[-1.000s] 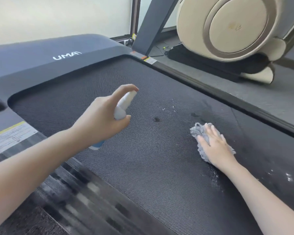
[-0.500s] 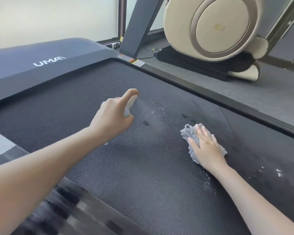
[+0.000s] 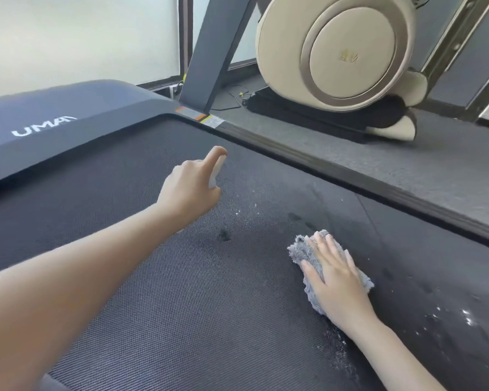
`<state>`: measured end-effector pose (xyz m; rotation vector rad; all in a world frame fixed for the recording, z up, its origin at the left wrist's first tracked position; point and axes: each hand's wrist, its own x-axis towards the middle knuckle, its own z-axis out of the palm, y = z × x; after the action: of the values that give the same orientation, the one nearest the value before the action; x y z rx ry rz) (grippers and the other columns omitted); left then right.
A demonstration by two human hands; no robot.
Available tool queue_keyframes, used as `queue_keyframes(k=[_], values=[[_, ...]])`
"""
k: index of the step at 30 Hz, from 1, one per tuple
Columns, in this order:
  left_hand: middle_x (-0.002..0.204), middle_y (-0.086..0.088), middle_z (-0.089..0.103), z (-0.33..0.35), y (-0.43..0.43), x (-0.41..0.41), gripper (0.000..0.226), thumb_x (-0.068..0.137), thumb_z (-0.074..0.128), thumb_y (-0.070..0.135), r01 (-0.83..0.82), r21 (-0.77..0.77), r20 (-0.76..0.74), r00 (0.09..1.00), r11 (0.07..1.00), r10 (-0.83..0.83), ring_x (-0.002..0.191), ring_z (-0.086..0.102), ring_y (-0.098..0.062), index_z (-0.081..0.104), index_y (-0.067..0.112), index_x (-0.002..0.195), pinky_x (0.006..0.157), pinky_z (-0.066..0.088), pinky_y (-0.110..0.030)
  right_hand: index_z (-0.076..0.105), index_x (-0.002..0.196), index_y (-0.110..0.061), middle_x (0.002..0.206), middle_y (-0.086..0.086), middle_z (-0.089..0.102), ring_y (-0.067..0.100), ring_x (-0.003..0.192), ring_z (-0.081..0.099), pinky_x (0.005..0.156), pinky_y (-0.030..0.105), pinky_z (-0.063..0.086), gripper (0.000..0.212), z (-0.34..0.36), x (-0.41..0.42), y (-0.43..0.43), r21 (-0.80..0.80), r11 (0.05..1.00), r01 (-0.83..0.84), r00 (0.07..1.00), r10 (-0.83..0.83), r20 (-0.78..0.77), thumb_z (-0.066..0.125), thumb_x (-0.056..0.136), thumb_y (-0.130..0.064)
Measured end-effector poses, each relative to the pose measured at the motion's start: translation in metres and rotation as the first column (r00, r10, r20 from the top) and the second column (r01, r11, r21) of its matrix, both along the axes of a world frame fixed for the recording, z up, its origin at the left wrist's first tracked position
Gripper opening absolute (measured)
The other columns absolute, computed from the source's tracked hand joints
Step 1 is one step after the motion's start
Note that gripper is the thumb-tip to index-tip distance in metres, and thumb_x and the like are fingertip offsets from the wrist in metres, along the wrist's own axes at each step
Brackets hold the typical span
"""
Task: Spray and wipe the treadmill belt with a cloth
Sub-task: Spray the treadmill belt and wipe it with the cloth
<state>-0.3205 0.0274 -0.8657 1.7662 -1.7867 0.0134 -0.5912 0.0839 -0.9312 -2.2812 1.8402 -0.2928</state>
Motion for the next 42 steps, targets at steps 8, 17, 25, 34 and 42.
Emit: queue_keyframes(k=[8,17,25,34,42], values=[[0.084,-0.011,0.051,0.019,-0.069,-0.032,0.050,0.081,0.049,0.007,0.021,0.029,0.057,0.998,0.999,-0.023,0.085,0.056,-0.038,0.037,0.024,0.126,0.065,0.040,-0.037,-0.008,0.137,-0.050,0.146,-0.029,-0.020,-0.010,0.135,-0.026,0.117,0.027,-0.012,0.066,-0.008,-0.004,-0.004,-0.013,1.000,0.009,1.000,-0.009,0.019,-0.007,0.074,-0.070],[0.083,-0.009,0.050,0.008,-0.066,-0.036,0.059,0.078,0.051,0.011,0.111,0.067,-0.009,0.994,0.992,-0.110,0.080,0.053,-0.036,0.034,0.031,0.131,0.065,0.045,-0.038,-0.013,0.138,-0.048,0.145,-0.029,-0.024,-0.009,0.134,-0.028,0.116,0.026,-0.013,0.085,-0.009,-0.008,-0.007,-0.005,1.000,0.011,1.000,-0.011,-0.019,-0.029,0.060,-0.080],[0.064,0.000,0.051,-0.006,0.012,0.010,0.057,0.074,0.055,0.012,0.130,0.009,-0.088,0.988,0.992,-0.128,0.070,0.053,-0.031,0.041,0.036,0.124,0.065,0.049,-0.036,-0.002,0.145,-0.039,0.147,-0.024,-0.015,-0.006,0.138,-0.018,0.117,0.028,-0.010,0.054,-0.001,-0.003,-0.004,0.034,0.999,-0.003,1.000,0.003,-0.007,0.022,0.098,-0.049],[0.057,-0.002,0.051,0.005,0.072,0.036,0.057,0.073,0.059,0.007,0.135,-0.014,-0.125,0.983,0.991,-0.136,0.057,0.051,-0.024,0.047,0.025,0.125,0.058,0.038,-0.031,-0.003,0.142,-0.036,0.142,-0.025,-0.010,-0.008,0.135,-0.012,0.118,0.029,-0.008,0.053,0.007,0.002,0.000,0.059,0.998,-0.003,0.999,0.000,0.045,0.027,0.099,-0.043],[0.057,0.002,0.053,0.006,0.107,0.062,0.058,0.076,0.062,0.006,0.118,-0.024,-0.181,0.976,0.993,-0.120,0.054,0.051,-0.014,0.046,0.031,0.126,0.057,0.045,-0.033,0.011,0.148,-0.031,0.158,-0.013,0.002,-0.009,0.134,-0.009,0.119,0.031,-0.006,0.052,0.005,0.005,-0.009,0.068,0.998,0.015,0.998,-0.019,0.060,0.031,0.100,-0.038]])
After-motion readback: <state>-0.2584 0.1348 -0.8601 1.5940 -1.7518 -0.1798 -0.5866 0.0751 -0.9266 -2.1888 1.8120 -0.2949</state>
